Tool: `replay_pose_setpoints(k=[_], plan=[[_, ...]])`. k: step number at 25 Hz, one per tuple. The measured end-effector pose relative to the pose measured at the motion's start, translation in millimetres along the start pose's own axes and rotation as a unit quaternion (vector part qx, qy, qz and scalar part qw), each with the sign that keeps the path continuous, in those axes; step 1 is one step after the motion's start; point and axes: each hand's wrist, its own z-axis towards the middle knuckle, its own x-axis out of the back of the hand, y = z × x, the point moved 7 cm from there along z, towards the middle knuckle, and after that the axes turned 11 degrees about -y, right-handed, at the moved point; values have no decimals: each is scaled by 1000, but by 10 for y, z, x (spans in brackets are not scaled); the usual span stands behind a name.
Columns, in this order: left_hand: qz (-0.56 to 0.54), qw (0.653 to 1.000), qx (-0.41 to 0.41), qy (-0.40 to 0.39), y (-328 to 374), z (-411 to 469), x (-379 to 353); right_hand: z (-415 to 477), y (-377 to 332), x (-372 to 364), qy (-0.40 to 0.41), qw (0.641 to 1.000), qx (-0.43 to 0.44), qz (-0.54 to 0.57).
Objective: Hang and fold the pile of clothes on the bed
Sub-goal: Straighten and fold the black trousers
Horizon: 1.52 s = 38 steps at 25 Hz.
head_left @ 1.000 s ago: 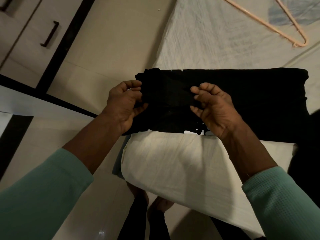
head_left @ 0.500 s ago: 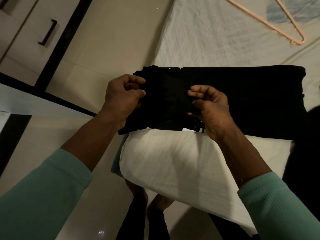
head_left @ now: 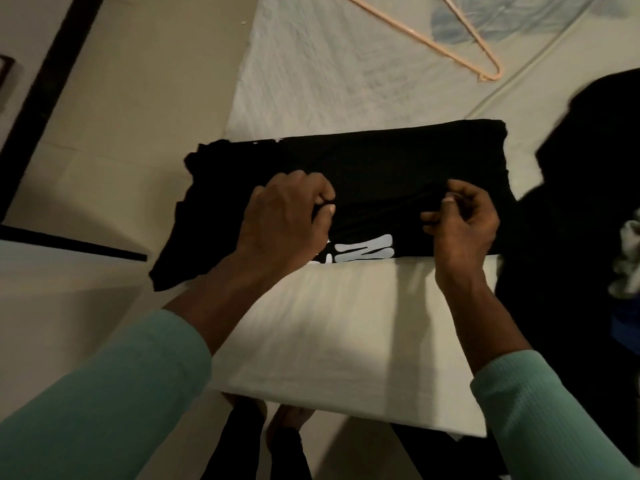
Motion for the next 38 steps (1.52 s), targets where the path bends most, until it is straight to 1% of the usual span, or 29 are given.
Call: replay_pose_setpoints(k=[1,3,4,5,6,8,9,10,11,12,14,15,16,18,20,21,22,23,25,26,27,28,31,32,34,36,38], plan=[[19,1000,2,-25,75,120,-104,91,144,180,13,1000,-20,-9],[85,993,10,-84,177,327,-294,143,352,383,4,995,-26,-95],[119,986,18,-113,189,398,-368,95,392,376,-16,991,-14,-136],[129,983,28,-127,185,449,-400,30,420,321,-37,986,10,-164],[112,984,44,-134,164,492,-400,-44,419,249,-52,979,38,-192],[16,989,94,-116,67,537,-330,-179,397,109,-47,962,77,-260],[-27,988,116,-96,15,551,-283,-212,416,61,-36,949,82,-302],[-47,987,130,-79,-10,553,-242,-230,413,27,-24,935,84,-343],[-26,989,128,-71,-5,559,-220,-230,425,11,-13,923,84,-376],[24,991,114,-65,20,560,-216,-234,423,-3,-8,912,81,-402],[119,989,60,-57,154,589,-273,-215,460,-6,-6,897,66,-438],[140,988,35,-58,233,608,-319,-204,484,-8,-11,890,55,-453],[149,986,21,-72,283,663,-377,-188,494,-18,-17,885,45,-463],[130,984,15,-124,324,868,-499,-159,524,-37,-26,877,35,-478],[73,983,44,-165,300,1047,-564,-157,544,-50,-33,874,29,-484],[50,983,64,-165,274,1112,-564,-157,553,-42,-34,873,25,-487],[53,984,76,-154,261,1138,-549,-154,558,-33,-34,872,20,-488],[90,985,65,-132,285,1141,-530,-146,558,-28,-34,872,15,-488],[179,981,-13,-79,481,1066,-533,-142,557,-29,-38,871,9,-490],[188,978,-58,-66,633,1069,-577,-137,557,-34,-40,872,9,-489],[175,977,-95,-73,785,1116,-663,-134,559,-38,-42,872,11,-487],[154,976,-123,-96,941,1210,-791,-133,561,-28,-39,873,7,-486],[153,960,-159,-173,1288,1514,-1195,-140,565,40,0,878,-39,-476],[144,959,-158,-185,1332,1613,-1265,-147,569,63,12,879,-59,-474],[113,968,-115,-194,1317,1801,-1297,-135,587,71,14,873,-82,-480],[137,969,-94,-183,1334,1875,-1284,-124,595,60,1,869,-90,-487],[165,964,-107,-180,1472,1867,-1314,-118,597,68,-6,868,-96,-487]])
